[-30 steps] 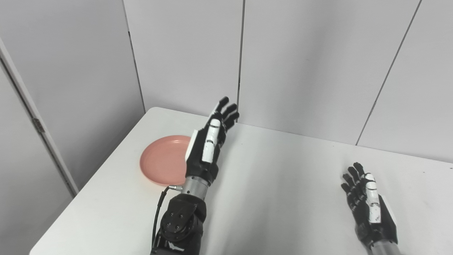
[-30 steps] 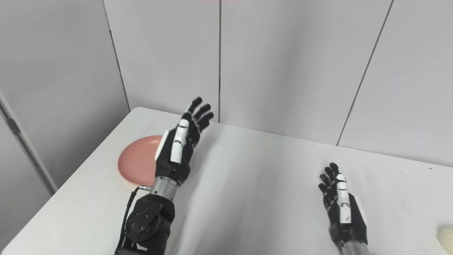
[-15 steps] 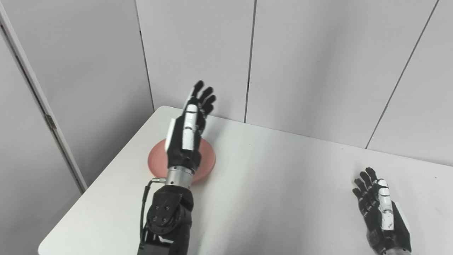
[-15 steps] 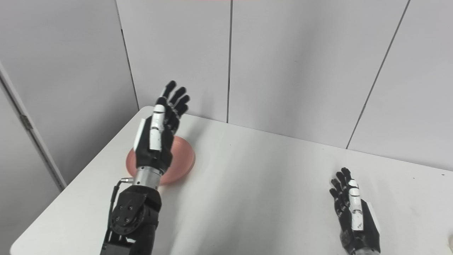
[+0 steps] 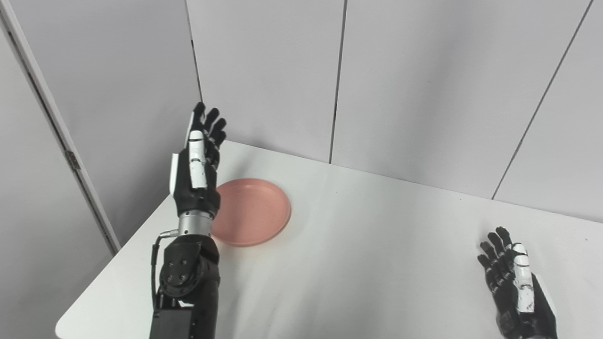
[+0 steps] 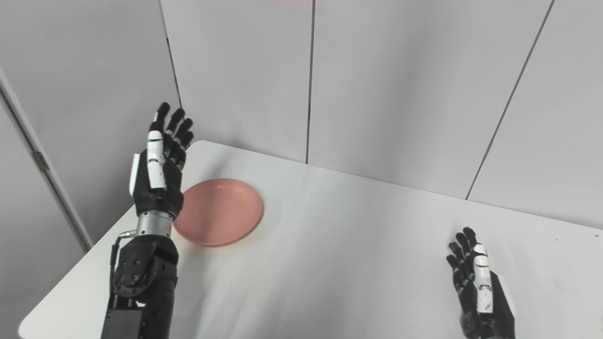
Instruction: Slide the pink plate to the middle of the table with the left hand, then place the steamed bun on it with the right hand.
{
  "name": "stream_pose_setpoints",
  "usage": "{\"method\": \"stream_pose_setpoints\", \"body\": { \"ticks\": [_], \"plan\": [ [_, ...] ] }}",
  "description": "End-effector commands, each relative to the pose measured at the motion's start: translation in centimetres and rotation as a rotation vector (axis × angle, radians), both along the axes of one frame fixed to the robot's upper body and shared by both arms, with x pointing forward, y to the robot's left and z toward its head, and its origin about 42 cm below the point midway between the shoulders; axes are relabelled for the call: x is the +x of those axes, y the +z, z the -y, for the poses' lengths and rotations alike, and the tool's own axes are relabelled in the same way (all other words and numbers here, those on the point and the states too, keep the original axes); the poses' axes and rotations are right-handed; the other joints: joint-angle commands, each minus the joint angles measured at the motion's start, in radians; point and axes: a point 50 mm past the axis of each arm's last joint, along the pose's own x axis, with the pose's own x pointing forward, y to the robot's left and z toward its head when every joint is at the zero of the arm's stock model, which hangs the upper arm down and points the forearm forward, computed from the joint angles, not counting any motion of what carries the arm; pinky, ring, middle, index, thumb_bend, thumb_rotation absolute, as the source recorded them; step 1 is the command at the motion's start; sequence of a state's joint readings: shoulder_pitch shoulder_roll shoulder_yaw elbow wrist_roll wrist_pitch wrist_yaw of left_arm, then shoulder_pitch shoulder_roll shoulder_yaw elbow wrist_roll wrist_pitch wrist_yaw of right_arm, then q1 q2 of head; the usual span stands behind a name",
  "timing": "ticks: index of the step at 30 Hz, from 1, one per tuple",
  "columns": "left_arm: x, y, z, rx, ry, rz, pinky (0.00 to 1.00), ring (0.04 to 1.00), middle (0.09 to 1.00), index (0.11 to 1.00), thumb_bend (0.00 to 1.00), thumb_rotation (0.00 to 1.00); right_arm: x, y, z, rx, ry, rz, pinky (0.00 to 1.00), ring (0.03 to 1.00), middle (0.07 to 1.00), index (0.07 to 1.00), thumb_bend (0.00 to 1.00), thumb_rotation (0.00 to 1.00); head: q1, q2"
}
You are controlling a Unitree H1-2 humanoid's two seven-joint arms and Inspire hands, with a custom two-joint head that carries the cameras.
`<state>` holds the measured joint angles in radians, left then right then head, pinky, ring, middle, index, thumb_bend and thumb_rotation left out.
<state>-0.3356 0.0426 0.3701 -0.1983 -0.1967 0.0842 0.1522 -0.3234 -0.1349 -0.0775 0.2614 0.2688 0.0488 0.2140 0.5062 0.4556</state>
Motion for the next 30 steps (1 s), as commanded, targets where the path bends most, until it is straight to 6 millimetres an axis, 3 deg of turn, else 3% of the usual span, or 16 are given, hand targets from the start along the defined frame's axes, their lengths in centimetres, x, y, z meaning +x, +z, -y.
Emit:
{"method": "stream_pose_setpoints", "body": {
  "ticks": [1, 12, 22, 30],
  "plan": [
    [0.1, 1.8, -1.2, 0.004, 0.031, 0.089, 0.96, 0.934, 0.952, 0.958, 0.47, 1.00, -1.3, -2.6, 0.7, 0.012, -0.014, -0.151, 1.00, 1.000, 1.000, 1.000, 0.22, 1.00, -0.001, 0.000],
    [0.0, 0.7, -5.1, -0.060, 0.136, 0.071, 0.96, 0.928, 0.938, 0.948, 0.47, 1.00, -1.4, -2.3, 0.6, 0.006, -0.013, -0.151, 1.00, 1.000, 1.000, 1.000, 0.22, 1.00, 0.004, 0.009],
    [0.8, -1.0, -6.5, -0.087, 0.150, -0.015, 0.98, 0.927, 0.934, 0.944, 0.45, 1.00, -1.5, -2.3, 0.7, 0.005, -0.014, -0.145, 1.00, 1.000, 1.000, 1.000, 0.22, 1.00, 0.010, 0.017],
    [1.4, -2.4, -7.0, -0.111, 0.154, -0.058, 0.93, 0.915, 0.922, 0.937, 0.45, 1.00, -1.7, -2.0, 0.4, 0.010, -0.019, -0.148, 1.00, 1.000, 1.000, 1.000, 0.22, 1.00, 0.011, 0.021]
  ]
}}
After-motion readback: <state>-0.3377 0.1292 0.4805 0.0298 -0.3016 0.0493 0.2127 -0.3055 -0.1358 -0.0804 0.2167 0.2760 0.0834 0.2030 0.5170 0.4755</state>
